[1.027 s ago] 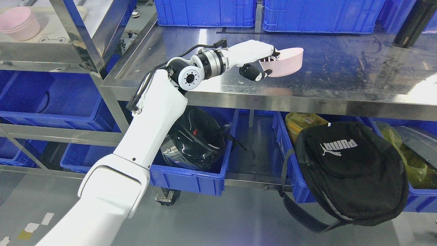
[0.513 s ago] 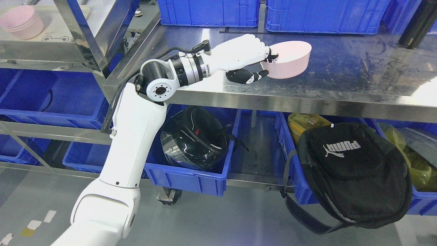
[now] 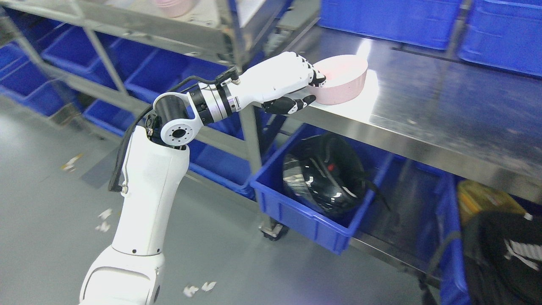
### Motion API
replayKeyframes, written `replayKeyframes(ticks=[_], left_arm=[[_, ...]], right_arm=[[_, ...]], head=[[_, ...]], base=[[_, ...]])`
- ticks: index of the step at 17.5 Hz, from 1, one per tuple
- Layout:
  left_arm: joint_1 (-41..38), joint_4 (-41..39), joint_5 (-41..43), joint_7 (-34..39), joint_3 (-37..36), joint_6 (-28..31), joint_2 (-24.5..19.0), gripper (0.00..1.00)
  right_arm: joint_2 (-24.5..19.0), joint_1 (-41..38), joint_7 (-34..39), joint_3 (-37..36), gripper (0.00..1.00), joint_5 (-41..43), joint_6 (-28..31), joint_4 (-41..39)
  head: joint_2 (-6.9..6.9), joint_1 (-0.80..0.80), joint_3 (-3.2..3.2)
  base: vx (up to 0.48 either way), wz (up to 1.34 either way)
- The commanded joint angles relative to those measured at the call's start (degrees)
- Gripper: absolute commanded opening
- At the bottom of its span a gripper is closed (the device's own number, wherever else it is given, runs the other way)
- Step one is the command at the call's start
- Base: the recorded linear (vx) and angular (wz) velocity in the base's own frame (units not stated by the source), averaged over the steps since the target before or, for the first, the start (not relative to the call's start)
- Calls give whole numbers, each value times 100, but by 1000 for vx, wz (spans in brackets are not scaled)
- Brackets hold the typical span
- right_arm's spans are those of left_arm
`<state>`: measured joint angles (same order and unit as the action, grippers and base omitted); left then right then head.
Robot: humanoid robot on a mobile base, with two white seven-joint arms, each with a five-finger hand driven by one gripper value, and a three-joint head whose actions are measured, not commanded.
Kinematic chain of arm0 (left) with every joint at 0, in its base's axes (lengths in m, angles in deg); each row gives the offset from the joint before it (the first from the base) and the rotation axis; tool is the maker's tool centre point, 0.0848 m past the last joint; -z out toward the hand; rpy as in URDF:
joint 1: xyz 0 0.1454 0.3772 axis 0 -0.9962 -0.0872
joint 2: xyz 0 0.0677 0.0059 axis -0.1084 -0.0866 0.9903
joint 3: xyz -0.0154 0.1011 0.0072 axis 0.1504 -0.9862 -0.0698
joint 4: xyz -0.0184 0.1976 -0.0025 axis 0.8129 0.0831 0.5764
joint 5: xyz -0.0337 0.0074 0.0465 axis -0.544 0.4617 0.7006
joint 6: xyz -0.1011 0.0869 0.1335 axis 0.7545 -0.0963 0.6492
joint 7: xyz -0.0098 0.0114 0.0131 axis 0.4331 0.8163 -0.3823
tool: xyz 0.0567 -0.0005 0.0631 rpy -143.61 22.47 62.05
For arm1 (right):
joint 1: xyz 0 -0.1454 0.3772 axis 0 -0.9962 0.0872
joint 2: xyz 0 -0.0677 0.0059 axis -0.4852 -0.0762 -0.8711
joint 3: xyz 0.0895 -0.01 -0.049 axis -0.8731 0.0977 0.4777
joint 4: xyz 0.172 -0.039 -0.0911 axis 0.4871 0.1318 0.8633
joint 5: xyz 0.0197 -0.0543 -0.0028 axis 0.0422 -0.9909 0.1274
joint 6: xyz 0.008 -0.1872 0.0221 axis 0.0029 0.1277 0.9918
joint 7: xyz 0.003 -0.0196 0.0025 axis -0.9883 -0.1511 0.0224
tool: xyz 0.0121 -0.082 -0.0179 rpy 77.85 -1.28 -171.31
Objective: Stack pink IKEA bowl on shelf middle layer
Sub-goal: 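Hold the pink bowl in the left hand while the robot turns and drives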
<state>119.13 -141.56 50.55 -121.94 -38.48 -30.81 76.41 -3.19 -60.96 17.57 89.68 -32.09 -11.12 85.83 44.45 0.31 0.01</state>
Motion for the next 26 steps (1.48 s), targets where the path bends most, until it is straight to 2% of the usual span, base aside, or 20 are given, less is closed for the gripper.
replayKeyframes(ticks=[1, 15, 26], left_arm=[[-213, -520, 8, 5, 288, -6, -117, 1], [-547, -353, 526, 23, 244, 20, 32, 1], [-486, -353, 526, 5, 235, 47, 269, 2]], right_arm=[[100, -133, 30, 0, 100, 0, 1, -100], [100, -133, 30, 0, 100, 0, 1, -100], [100, -133, 30, 0, 100, 0, 1, -100]], head=[[0, 0, 0], [2, 0, 0], [2, 0, 0]], base=[[67, 1458], [21, 1256], [229, 216]])
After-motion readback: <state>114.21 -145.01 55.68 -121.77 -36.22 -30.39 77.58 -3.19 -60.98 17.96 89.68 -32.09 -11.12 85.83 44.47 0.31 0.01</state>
